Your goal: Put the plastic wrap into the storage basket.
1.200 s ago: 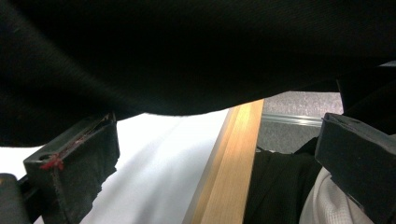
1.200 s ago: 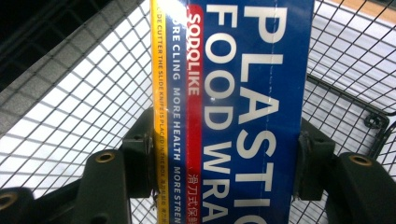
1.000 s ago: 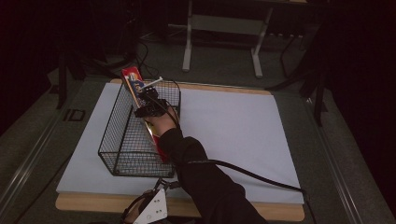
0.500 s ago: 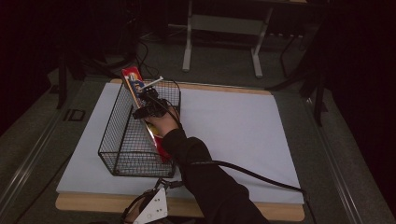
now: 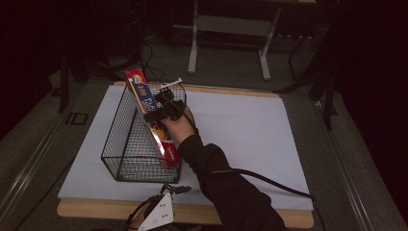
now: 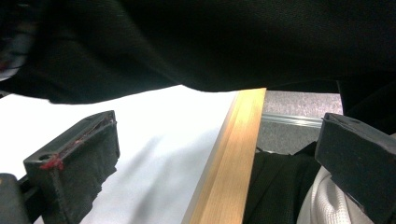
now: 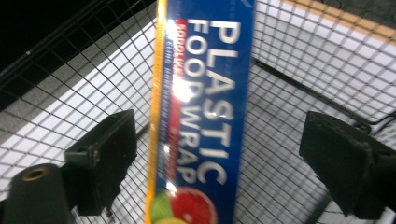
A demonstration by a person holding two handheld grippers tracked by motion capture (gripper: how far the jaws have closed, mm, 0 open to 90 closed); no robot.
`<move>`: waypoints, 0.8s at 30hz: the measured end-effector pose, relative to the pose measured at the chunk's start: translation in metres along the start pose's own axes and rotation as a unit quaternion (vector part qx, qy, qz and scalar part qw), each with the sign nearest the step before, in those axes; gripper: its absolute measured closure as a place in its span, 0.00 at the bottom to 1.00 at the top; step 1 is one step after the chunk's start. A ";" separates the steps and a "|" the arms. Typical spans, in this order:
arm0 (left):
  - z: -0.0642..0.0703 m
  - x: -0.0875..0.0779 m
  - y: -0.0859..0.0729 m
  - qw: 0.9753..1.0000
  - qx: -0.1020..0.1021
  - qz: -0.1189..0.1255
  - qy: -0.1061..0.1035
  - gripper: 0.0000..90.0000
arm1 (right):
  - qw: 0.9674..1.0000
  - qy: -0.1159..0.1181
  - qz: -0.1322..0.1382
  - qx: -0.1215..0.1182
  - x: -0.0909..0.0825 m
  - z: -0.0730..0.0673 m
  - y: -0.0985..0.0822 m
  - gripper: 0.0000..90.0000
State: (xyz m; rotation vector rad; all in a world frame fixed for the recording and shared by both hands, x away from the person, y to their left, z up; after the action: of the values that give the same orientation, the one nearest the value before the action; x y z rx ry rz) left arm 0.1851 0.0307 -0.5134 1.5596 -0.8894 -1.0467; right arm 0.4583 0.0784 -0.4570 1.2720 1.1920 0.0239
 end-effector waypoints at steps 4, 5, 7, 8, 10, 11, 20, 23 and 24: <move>0.001 0.002 -0.001 1.000 0.001 -0.004 -0.003 0.00 | 1.000 0.007 0.019 0.001 -0.013 0.009 -0.002 0.15; 0.001 0.002 -0.001 1.000 0.001 -0.004 -0.002 0.00 | 1.000 0.010 0.022 0.000 -0.016 0.011 -0.003 0.15; 0.001 0.002 -0.001 1.000 -0.001 -0.003 -0.002 0.00 | 1.000 0.015 0.026 -0.001 -0.023 0.014 -0.004 0.15; 0.000 0.002 -0.001 1.000 -0.003 -0.002 -0.002 0.00 | 0.999 0.019 0.027 -0.003 -0.026 0.015 -0.004 0.16; 0.000 0.001 -0.001 1.000 -0.005 0.000 -0.002 0.00 | 0.999 0.028 0.027 -0.013 -0.033 0.018 -0.006 0.17; -0.001 0.001 -0.001 1.000 -0.006 0.000 -0.001 0.00 | 0.999 0.030 0.029 -0.016 -0.036 0.019 -0.006 0.17; -0.001 0.002 -0.001 1.000 -0.004 -0.002 0.000 0.00 | 0.998 0.020 0.050 -0.044 -0.066 0.035 -0.016 0.16; -0.001 0.001 -0.001 1.000 -0.005 -0.001 0.000 0.00 | 0.997 0.027 0.056 -0.046 -0.076 0.040 -0.020 0.16; -0.002 0.002 -0.001 1.000 -0.005 -0.002 0.001 0.00 | 0.997 0.026 0.061 -0.048 -0.080 0.042 -0.022 0.16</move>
State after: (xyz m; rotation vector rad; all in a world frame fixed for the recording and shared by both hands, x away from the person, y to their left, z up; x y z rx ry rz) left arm 0.1871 0.0300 -0.5143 1.5546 -0.8801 -1.0504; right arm 0.4387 -0.0073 -0.4273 1.2644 1.1427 0.2011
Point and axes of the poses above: each handheld gripper's, and its own axes: x roughly forward along the jaws, y roughly out of its top, z roughly to its right, the point moved 6 cm from there along x, roughly forward along the jaws, and after that the axes turned 5 degrees about z, right-handed, at the moved point
